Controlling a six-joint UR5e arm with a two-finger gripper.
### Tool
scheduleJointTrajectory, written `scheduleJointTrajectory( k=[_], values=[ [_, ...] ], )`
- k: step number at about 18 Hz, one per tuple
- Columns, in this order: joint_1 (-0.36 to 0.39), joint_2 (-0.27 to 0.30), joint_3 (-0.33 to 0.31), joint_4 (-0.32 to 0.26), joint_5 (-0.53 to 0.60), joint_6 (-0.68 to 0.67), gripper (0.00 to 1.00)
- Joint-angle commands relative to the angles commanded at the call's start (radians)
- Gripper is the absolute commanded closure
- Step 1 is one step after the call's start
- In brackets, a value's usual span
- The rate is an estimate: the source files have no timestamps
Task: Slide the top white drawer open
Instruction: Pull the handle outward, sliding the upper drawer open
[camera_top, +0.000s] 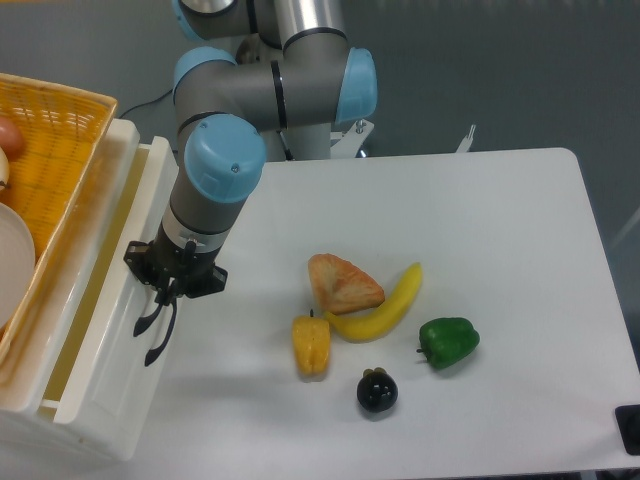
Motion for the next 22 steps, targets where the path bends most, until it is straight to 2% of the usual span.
scheduleJointTrajectory(
  k=[22],
  values=[
    [0.022,0.000,0.017,0.000,0.002,0.002,0.84]
  ],
)
